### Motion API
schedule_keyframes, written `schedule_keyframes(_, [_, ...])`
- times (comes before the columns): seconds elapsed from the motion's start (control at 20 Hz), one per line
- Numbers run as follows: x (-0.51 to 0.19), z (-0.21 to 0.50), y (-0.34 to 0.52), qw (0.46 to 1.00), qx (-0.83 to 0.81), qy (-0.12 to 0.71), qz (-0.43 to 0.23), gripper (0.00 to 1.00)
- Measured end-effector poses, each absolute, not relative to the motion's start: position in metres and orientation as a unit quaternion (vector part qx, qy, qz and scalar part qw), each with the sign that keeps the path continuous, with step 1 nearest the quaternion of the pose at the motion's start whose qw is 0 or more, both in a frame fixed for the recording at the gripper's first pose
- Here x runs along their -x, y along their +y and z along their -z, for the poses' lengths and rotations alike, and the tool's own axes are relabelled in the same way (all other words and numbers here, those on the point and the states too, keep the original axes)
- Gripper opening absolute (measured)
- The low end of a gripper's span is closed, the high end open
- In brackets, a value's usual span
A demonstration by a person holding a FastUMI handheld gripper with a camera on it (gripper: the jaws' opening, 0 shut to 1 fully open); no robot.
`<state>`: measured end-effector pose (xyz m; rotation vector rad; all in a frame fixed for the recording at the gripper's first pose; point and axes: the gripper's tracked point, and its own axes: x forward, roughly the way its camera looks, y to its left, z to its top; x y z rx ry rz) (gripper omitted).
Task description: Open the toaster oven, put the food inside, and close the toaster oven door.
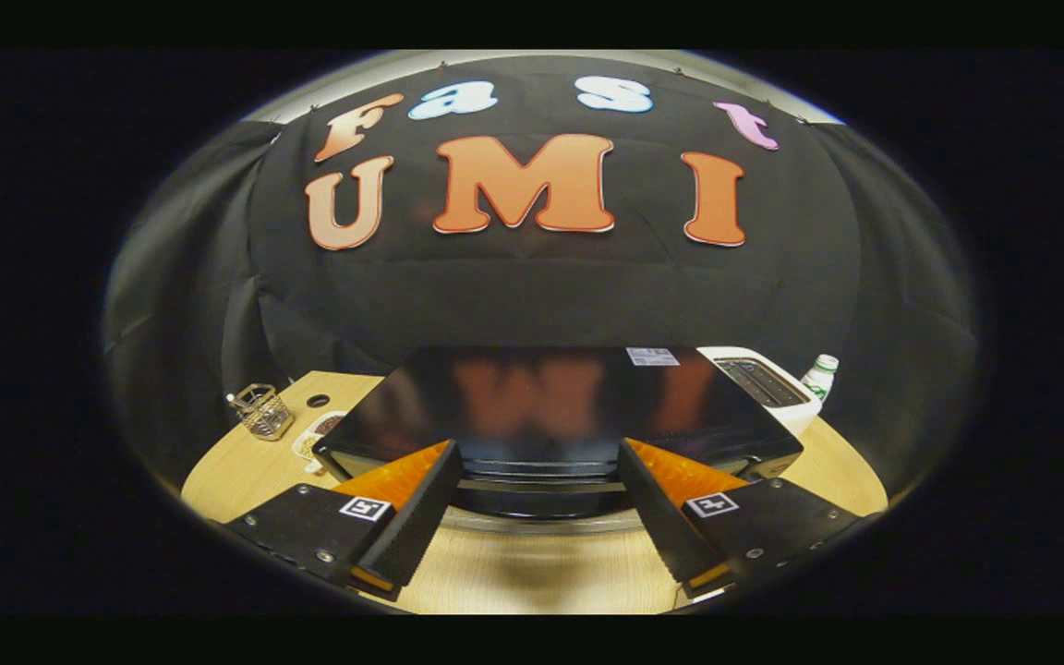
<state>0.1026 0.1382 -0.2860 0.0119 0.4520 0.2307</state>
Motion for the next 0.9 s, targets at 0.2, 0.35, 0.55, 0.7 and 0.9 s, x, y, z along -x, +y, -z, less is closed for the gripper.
schedule_keyframes(0.2, [-0.105,0.285,0.138,0.966,-0.021,0.236,-0.107,0.99])
schedule_keyframes(0.35, [-0.102,0.287,0.136,0.964,-0.013,0.244,-0.108,0.99])
schedule_keyframes(0.55, [-0.094,0.308,0.136,0.953,-0.015,0.282,-0.112,0.98])
schedule_keyframes(0.7, [-0.053,0.358,0.132,0.941,-0.011,0.32,-0.112,0.99])
schedule_keyframes(0.9, [-0.018,0.389,0.129,0.934,-0.007,0.338,-0.117,0.98])
